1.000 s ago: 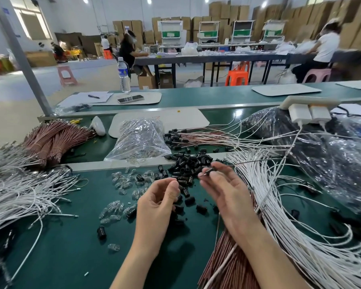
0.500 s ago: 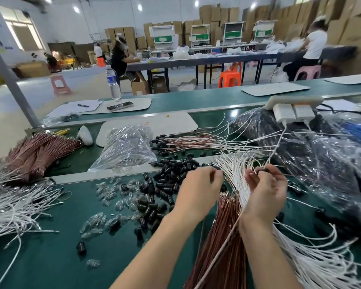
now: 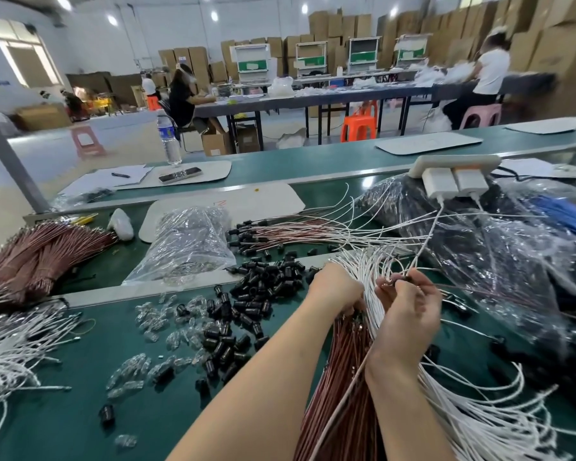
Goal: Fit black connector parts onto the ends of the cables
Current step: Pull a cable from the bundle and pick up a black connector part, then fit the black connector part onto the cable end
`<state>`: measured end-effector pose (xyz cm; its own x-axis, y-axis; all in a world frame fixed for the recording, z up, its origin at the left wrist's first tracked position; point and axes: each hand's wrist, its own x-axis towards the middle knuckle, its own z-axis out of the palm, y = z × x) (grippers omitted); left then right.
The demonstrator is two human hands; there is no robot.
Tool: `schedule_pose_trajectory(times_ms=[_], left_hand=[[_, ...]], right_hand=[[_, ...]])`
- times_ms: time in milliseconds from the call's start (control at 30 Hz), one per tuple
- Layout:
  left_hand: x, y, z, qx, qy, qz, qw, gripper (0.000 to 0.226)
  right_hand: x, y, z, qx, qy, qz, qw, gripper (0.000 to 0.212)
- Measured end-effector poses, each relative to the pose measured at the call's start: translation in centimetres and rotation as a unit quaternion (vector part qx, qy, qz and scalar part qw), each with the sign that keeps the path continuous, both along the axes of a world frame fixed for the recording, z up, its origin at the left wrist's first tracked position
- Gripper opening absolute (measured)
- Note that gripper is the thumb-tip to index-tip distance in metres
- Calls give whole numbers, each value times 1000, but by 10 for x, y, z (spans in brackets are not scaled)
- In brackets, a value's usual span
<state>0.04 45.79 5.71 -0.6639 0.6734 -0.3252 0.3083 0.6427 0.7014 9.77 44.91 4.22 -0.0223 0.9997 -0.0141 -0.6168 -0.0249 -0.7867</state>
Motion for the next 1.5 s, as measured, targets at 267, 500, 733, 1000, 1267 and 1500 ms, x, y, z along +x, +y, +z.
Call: schedule_pose_trajectory(times_ms=[267, 500, 733, 1000, 1267, 1500], left_hand=[[10, -5, 10, 54, -53, 8, 997, 30], [-8, -47, 67, 350, 2, 133, 927, 22], [-56, -161, 101, 542, -26, 289, 789, 22], [-102, -267, 10, 258, -78, 423, 865, 35], [-36, -220, -1, 142, 299, 96, 939, 22], [-22, -161, -33, -38, 440, -15, 897, 33]], right_hand=[[-2, 2, -3, 0, 1, -10, 1000, 22], [1, -5, 2, 30, 3, 21, 999, 22], [-7, -22, 1, 75, -43, 190, 978, 16], [-17, -34, -6, 54, -86, 273, 957, 18], [-15, -27, -8, -11, -29, 266, 963, 18], [-13, -24, -10, -41, -3, 268, 963, 14]])
